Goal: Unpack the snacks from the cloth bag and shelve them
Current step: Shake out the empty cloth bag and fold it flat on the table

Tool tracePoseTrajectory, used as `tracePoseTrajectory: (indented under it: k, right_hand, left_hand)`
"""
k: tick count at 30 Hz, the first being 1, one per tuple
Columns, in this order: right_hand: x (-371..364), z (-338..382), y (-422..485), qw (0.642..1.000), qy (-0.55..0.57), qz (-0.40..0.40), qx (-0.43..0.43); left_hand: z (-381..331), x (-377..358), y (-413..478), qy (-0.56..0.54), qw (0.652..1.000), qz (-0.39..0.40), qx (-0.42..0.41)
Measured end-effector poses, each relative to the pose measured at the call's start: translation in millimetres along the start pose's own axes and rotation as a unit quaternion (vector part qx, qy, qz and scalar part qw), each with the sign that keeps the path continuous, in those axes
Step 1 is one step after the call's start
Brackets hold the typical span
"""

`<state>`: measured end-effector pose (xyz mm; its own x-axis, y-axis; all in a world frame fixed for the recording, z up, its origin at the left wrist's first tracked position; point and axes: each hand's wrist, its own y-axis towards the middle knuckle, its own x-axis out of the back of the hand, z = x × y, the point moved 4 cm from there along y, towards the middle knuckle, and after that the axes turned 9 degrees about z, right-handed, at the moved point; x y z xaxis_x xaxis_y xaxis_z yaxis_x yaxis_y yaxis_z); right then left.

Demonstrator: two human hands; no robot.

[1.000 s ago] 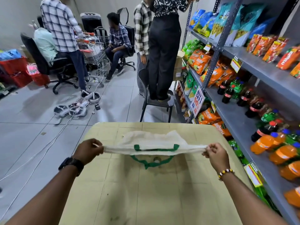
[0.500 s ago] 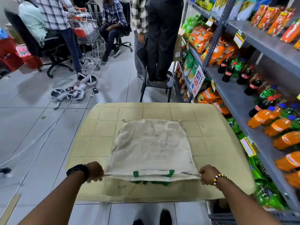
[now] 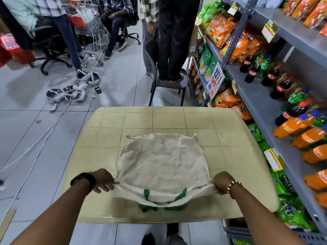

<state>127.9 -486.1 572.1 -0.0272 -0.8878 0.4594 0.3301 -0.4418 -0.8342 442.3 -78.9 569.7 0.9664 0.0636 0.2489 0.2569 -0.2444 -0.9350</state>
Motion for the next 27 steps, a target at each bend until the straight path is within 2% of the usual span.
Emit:
tracePoseTrajectory:
  k: [3,6,10,13,16,19,23,27]
  right_hand:
    - [33,31,13,0.986,0.165,-0.035,0.018]
    - [72,67,30,0.958,0.283,-0.040,0.029]
    - [106,111,56,0.919,0.386,-0.014,0.076]
    - [114,134,79,0.900,0.416,-0.004,0.133]
    - [110,138,104,0.931,0.336,-0.021,0.139]
    - [99,138,118,0.978,0.135,-0.071,0.142]
    - [71,167,126,0.975,0.015,-0.084,0.205]
    - [21,231,137,0.958,-0.056,-0.021,0.282]
  left_hand:
    - [-26,32,-1,-0.081,0.995,-0.052,-0.041]
    - [-52,62,4,-0.169,0.980,-0.080,-0.068]
    - [-87,104,23,-0.285,0.939,-0.156,-0.107]
    - [-109,113,40,-0.325,0.918,-0.183,-0.137]
    - [-117,105,58,-0.298,0.925,-0.203,-0.121]
    - [-112,88,73,-0.250,0.943,-0.202,-0.091]
    - [-86,68,90,-0.197,0.958,-0.208,-0.022]
    - [-49,43,100,-0.215,0.951,-0.216,0.043]
